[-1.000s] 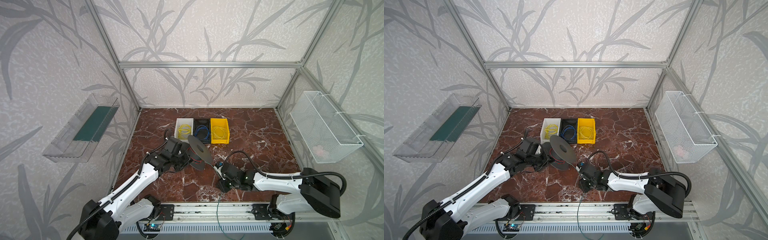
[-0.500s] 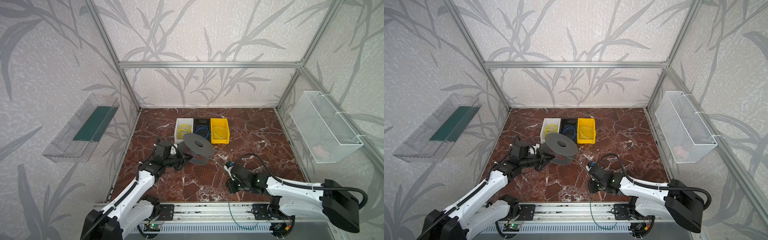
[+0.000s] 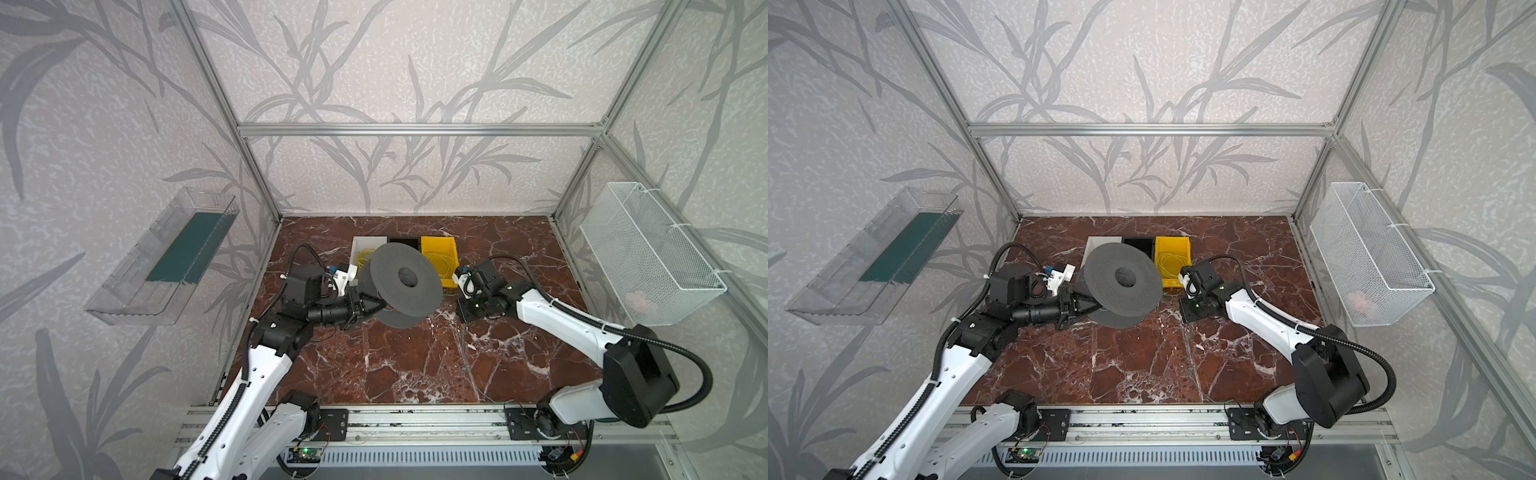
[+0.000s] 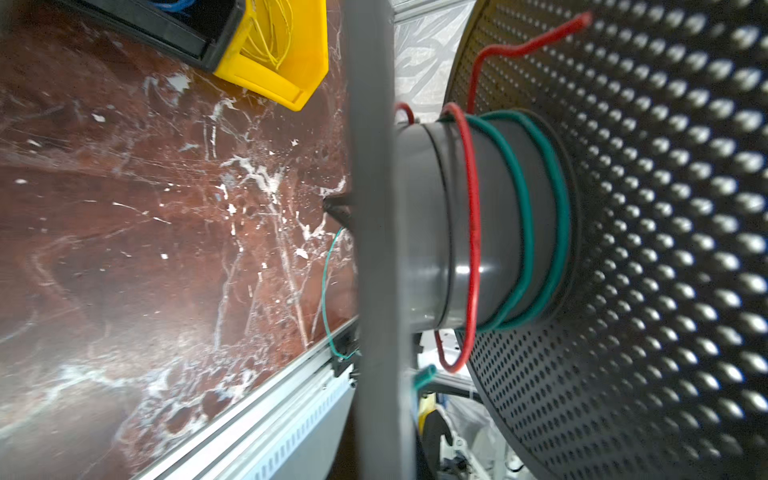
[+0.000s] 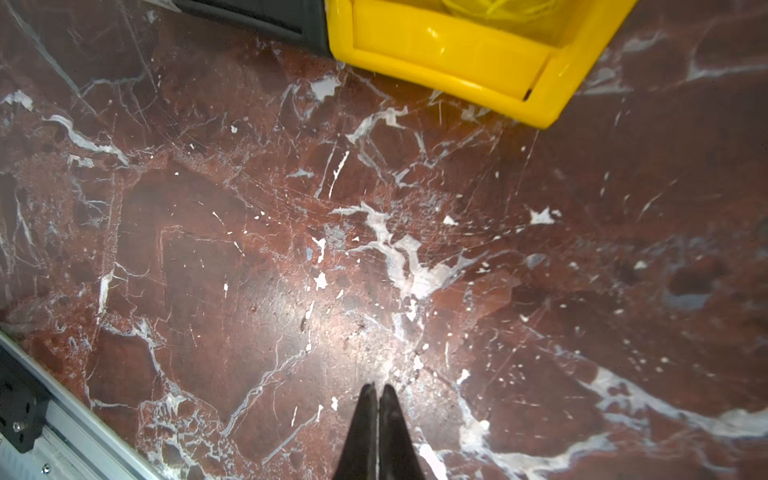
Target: Wrap the cables
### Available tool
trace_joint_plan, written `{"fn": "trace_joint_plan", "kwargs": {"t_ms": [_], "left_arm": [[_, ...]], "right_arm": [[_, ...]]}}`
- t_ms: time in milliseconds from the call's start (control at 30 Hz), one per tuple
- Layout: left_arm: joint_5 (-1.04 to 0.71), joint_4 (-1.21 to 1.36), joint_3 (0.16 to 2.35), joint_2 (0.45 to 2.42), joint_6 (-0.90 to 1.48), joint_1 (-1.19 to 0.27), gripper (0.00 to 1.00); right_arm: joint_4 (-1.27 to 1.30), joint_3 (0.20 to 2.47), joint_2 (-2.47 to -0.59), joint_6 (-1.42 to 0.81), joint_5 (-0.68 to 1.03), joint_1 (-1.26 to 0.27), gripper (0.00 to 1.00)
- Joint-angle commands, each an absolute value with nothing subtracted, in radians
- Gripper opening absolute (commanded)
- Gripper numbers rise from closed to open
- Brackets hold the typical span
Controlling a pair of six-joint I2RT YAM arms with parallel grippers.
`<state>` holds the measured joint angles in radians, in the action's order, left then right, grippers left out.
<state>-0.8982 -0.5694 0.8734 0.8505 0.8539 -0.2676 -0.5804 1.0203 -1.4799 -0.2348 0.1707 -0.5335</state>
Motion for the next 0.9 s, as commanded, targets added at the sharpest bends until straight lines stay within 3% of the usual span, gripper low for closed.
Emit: {"fn": "trace_joint_plan", "kwargs": {"t_ms": [0,233,500,667,867], "left_arm": [[-0.913,-0.759,0.976,0.824,0.58,-0.295,0.0],[-0.597,-1.022,1.125,0.968,0.335,-0.595,0.0],[0.034,-1.235,1.246,1.278,0.262,-0.762,0.0],[0.25,-1.274,1.328,1.409,0.27,-0.841,0.0],[0.47,-1.262,1.406,1.465,0.342,-0.872,0.0]], "right_arm": [[-0.835,1.145,-1.534,-0.156,0.081,-0.489,0.0],[-1.062,1.465,-1.656,-0.038,0.017,-0.497,0.0],[-1.278,1.655,-1.736,0.005,-0.018,-0.602,0.0],[-1.301,1.704,-1.72,0.021,0.114,-0.612,0.0],[-1.273,1.788,-1.66,0.021,0.441,-0.596,0.0]]}}
